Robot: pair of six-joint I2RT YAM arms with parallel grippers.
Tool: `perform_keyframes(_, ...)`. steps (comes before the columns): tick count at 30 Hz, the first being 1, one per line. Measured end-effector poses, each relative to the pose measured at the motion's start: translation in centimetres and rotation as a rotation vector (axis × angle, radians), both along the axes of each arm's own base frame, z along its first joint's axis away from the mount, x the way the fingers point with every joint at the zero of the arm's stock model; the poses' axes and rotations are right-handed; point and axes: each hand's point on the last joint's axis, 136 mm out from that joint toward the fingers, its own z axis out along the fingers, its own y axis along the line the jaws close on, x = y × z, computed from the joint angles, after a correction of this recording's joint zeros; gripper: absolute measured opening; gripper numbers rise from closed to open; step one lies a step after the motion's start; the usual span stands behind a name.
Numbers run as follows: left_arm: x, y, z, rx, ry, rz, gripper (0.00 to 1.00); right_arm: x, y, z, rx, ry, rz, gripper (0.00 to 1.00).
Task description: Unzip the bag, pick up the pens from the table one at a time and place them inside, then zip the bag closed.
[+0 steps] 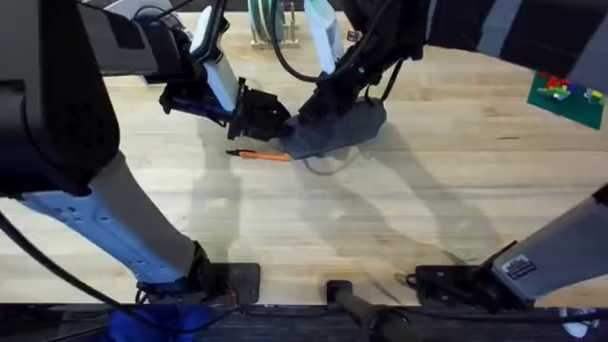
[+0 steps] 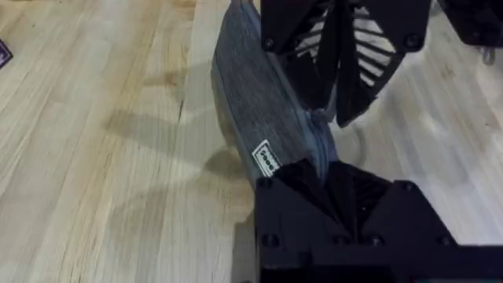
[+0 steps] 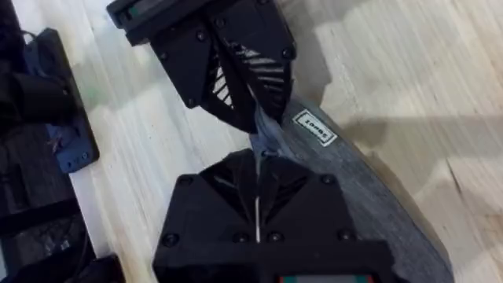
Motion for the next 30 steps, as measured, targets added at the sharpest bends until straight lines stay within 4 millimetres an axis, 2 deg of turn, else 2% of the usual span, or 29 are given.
perform_keyframes(3,0.0,0.0,0.0,0.000,0.000,0.000,0.042,-0.1,0.0,0.0,-0.002,0.004,-0.001,0.044)
perform_keyframes(9,0.0,0.0,0.0,0.000,0.000,0.000,0.042,-1.0,0.1,0.0,0.002,0.039,0.013,0.349)
perform_keyframes(14,0.0,0.0,0.0,0.000,0.000,0.000,0.042,-1.6,0.0,0.1,-0.002,0.066,0.018,0.475)
perform_keyframes(17,0.0,0.0,0.0,-0.001,0.000,0.000,0.042,-2.0,-0.1,0.1,-0.004,0.087,0.019,0.684)
perform_keyframes(19,0.0,0.0,0.0,-0.002,-0.002,0.000,0.042,-2.3,0.0,0.1,-0.003,0.098,0.023,0.931)
perform_keyframes(20,0.1,0.0,0.0,-0.002,-0.003,0.000,0.042,-2.4,0.0,0.1,-0.002,0.100,0.027,0.978)
perform_keyframes(30,0.0,0.0,0.0,-0.002,-0.001,-0.001,0.042,-2.8,-0.1,0.2,-0.009,0.111,0.031,0.998)
